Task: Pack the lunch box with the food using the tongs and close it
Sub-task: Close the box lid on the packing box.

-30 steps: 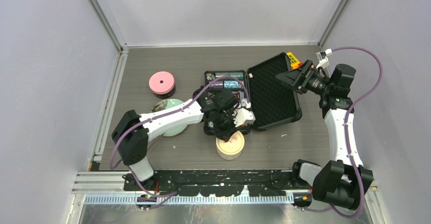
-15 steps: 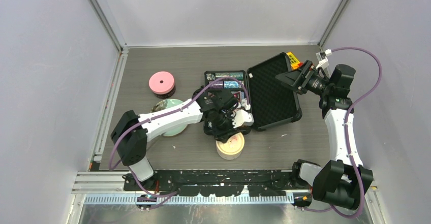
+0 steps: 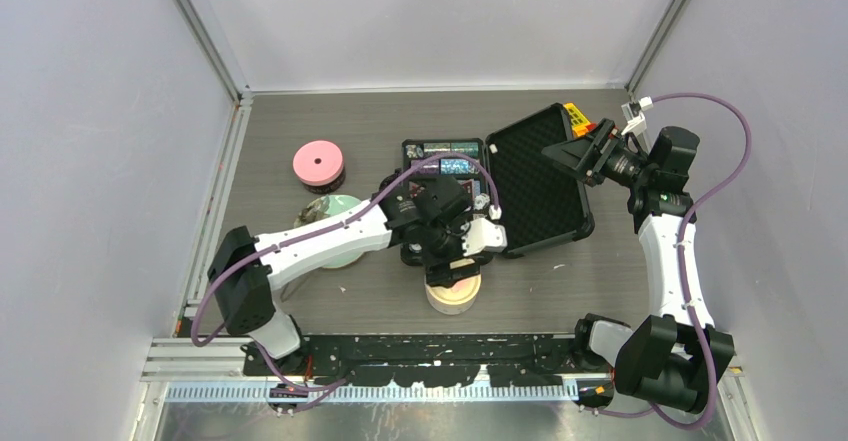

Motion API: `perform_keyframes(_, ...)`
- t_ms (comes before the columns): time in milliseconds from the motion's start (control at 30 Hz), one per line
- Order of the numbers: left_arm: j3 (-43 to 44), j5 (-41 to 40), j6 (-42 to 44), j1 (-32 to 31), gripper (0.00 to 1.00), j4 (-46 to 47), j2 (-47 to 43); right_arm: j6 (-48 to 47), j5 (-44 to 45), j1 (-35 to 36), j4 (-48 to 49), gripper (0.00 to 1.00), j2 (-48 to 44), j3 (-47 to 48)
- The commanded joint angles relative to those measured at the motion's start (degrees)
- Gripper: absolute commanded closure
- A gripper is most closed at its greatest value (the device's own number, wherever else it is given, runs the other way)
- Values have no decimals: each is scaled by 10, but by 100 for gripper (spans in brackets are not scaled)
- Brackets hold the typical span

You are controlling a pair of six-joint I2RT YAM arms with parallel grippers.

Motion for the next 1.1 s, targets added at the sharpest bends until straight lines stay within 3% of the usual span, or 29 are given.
perform_keyframes(0,-11,-21,18,-26,22,30,-5,5,-10,-3,33,11,-6,3)
perform_keyframes(133,-40,-29,22,-30,16,52,19,5,-12,-3,33,11,-7,2)
perform_keyframes(367,-58,-25,26,-32,22,35,46,4,-13,-3,33,11,-6,2)
perform_keyframes(633,-11,-46,35,-30,21,19,4,4,-13,-3,32,11,-6,2)
perform_keyframes(1067,15,-40,28,2,40,23,-18,5,-13,-3,31,11,-9,2)
